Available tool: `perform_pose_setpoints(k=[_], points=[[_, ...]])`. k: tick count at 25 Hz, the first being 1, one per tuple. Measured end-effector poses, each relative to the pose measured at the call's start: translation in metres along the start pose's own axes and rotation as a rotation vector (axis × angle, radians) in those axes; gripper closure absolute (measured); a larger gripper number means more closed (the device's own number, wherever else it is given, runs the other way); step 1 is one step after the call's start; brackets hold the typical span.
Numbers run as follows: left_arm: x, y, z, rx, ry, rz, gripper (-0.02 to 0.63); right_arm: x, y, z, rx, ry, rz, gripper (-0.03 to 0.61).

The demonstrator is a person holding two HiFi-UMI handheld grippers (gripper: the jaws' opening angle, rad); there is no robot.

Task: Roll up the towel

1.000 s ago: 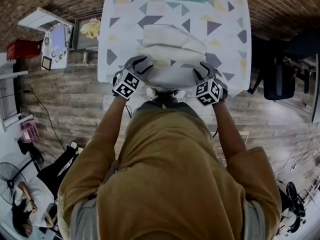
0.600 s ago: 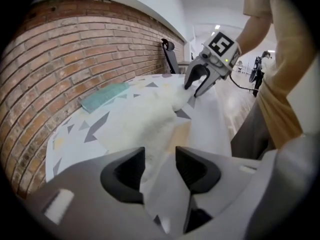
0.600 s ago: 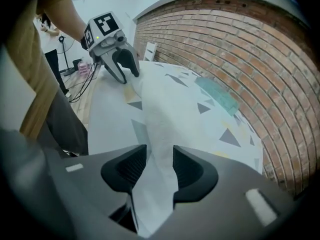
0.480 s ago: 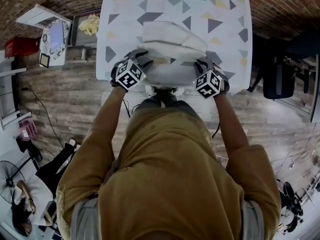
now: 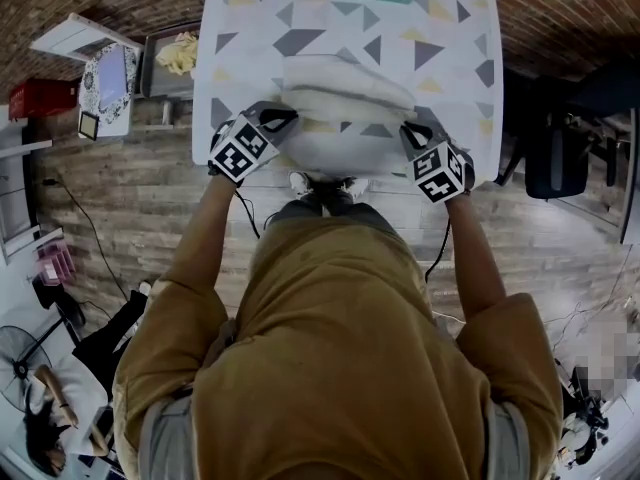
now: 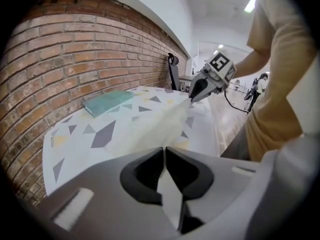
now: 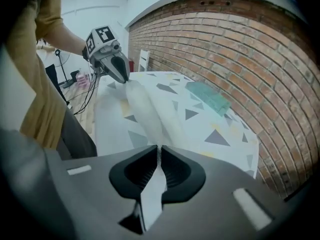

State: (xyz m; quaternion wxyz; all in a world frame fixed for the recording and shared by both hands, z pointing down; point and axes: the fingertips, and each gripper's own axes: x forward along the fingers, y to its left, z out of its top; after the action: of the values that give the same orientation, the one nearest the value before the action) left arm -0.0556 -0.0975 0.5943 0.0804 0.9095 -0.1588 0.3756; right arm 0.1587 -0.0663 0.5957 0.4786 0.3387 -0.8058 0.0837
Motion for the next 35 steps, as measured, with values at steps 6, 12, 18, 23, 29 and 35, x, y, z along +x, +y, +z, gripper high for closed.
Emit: perform_pose_setpoints(k=[6, 12, 18, 23, 29, 35], points=[[-0.008, 0.014, 0.012, -0.163, -0.074, -0.093, 0.537, -0.009, -0.015, 0.017, 0.058, -0.007, 0.060, 0.551], [-0.003, 0.037, 0.019, -0.334, -0.116, -0.149, 0.538, 0.005, -0.036, 0.025, 0.169, 0.007, 0.160, 0.549], [0.010, 0.062, 0.017, -0.523, -0.151, -0.171, 0.537, 0.034, -0.062, 0.024, 0.197, 0.087, 0.198, 0.549], [0.025, 0.076, 0.007, -0.514, -0.108, -0.086, 0.535, 0.055, -0.068, 0.024, 0.115, 0.150, 0.154, 0.548], [0.040, 0.082, -0.012, -0.302, 0.002, 0.047, 0.531, 0.068, -0.065, 0.017, 0.075, 0.158, 0.058, 0.543], [0.045, 0.078, -0.020, -0.175, 0.013, 0.121, 0.532, 0.075, -0.063, 0.013, 0.051, 0.146, -0.015, 0.541]])
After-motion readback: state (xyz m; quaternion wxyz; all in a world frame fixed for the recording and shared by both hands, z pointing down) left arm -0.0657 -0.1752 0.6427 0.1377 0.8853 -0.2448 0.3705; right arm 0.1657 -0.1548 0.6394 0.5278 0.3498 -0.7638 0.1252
